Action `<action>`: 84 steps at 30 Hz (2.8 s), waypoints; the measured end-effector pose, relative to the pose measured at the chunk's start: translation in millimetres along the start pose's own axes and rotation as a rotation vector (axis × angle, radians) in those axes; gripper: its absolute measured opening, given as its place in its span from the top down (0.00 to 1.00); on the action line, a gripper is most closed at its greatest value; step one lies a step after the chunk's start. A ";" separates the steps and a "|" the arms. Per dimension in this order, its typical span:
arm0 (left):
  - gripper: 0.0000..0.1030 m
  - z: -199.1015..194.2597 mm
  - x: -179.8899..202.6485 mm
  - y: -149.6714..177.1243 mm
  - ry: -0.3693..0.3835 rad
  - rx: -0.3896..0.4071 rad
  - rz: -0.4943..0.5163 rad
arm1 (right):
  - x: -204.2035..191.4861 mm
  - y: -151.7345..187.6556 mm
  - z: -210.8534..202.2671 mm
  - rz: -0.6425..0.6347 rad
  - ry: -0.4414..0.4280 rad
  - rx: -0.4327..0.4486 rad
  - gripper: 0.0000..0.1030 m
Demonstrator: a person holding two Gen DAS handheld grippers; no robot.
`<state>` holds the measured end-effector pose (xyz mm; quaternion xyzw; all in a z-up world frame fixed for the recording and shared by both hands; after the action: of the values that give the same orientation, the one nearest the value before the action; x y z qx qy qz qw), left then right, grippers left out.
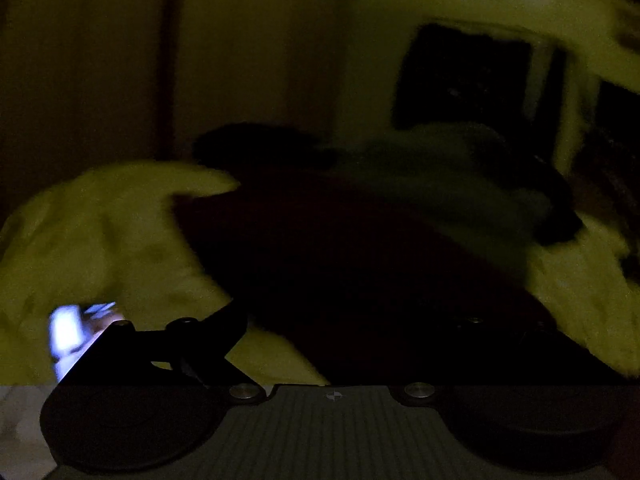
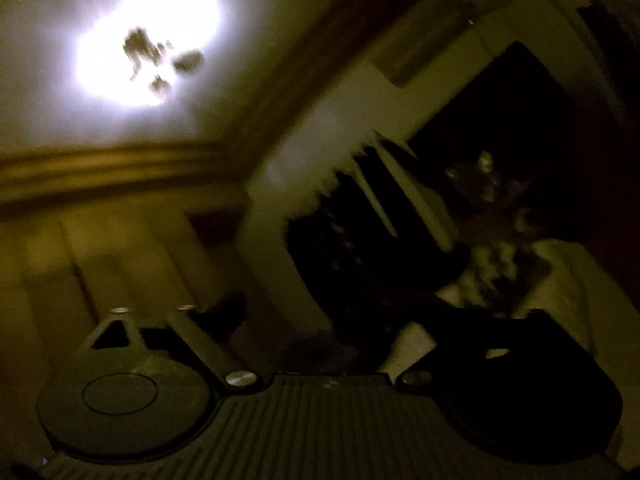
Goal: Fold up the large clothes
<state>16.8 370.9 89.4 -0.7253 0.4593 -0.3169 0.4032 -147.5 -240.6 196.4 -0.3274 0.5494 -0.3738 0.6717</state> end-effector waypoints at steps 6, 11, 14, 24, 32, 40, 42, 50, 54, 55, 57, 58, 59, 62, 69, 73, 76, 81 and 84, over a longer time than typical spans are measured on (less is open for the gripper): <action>0.00 45.5 -51.4 -3.6 -0.004 -0.093 -0.206 | 53.9 28.3 -26.6 0.207 0.073 -0.033 0.04; 0.00 73.6 -54.0 2.9 0.015 -0.089 -0.267 | 74.9 72.2 0.5 0.288 0.160 -0.162 0.05; 0.00 72.9 -42.8 -0.5 0.035 -0.054 -0.227 | 68.0 83.5 13.0 0.250 0.138 -0.220 0.05; 0.44 40.3 -32.6 -25.8 0.078 0.021 -0.176 | 81.8 90.5 9.2 0.315 0.173 -0.234 0.05; 0.45 -38.5 66.1 -74.5 0.179 0.219 0.113 | 101.4 91.9 5.2 0.422 0.199 -0.215 0.06; 0.39 -96.6 306.4 1.6 0.609 0.095 0.409 | 95.4 98.0 11.2 0.390 0.189 -0.256 0.06; 0.14 -93.7 349.5 65.0 0.687 -0.063 0.498 | 98.5 100.8 10.5 0.389 0.201 -0.269 0.06; 0.00 -73.0 383.5 232.8 0.611 -0.291 0.930 | 116.1 119.4 18.4 0.390 0.243 -0.365 0.06; 0.00 -75.5 361.2 207.9 0.622 -0.280 0.858 | 115.6 122.6 23.0 0.378 0.241 -0.386 0.06; 0.00 -73.8 352.5 199.5 0.635 -0.286 0.819 | 113.5 122.4 24.0 0.364 0.240 -0.388 0.06; 0.00 -76.7 336.7 188.0 0.622 -0.287 0.766 | 110.6 123.4 25.8 0.343 0.240 -0.396 0.06; 0.00 -75.7 324.4 176.2 0.607 -0.276 0.742 | 109.0 125.4 27.3 0.336 0.239 -0.406 0.06; 0.00 -75.1 309.2 165.7 0.581 -0.249 0.719 | 107.9 128.3 30.1 0.330 0.238 -0.420 0.06; 0.00 -57.0 278.1 139.9 0.464 -0.162 0.731 | 106.3 139.2 43.3 0.322 0.244 -0.480 0.07; 0.00 25.9 208.9 117.2 0.255 -0.174 0.595 | 89.1 175.2 115.3 0.383 0.196 -0.644 0.16; 0.00 43.4 183.0 131.3 0.348 -0.264 0.372 | 90.8 209.6 166.1 0.359 0.225 -0.741 0.18; 0.00 50.9 167.2 135.8 0.410 -0.272 0.254 | 111.3 236.3 186.9 0.423 0.286 -0.756 0.26; 0.00 52.3 168.5 143.0 0.421 -0.258 0.252 | 145.8 279.9 189.1 0.612 0.345 -0.732 0.53; 0.00 54.9 169.2 145.2 0.424 -0.260 0.243 | 145.8 290.7 190.8 0.575 0.325 -0.748 0.67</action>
<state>66.5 194.4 -48.7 -0.6280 0.6539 -0.3495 0.2365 98.5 -213.6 -88.1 -0.3187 0.8115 0.0029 0.4898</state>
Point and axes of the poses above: each gripper's, at about its wrist camera, not at the fingertips, and z roughly the way its jaws point, x to its right, y to its underside, the point moved 7 cm from there along z, roughly the way its jaws point, and after that the axes turned 2 degrees about -y, right-handed, at the moved point
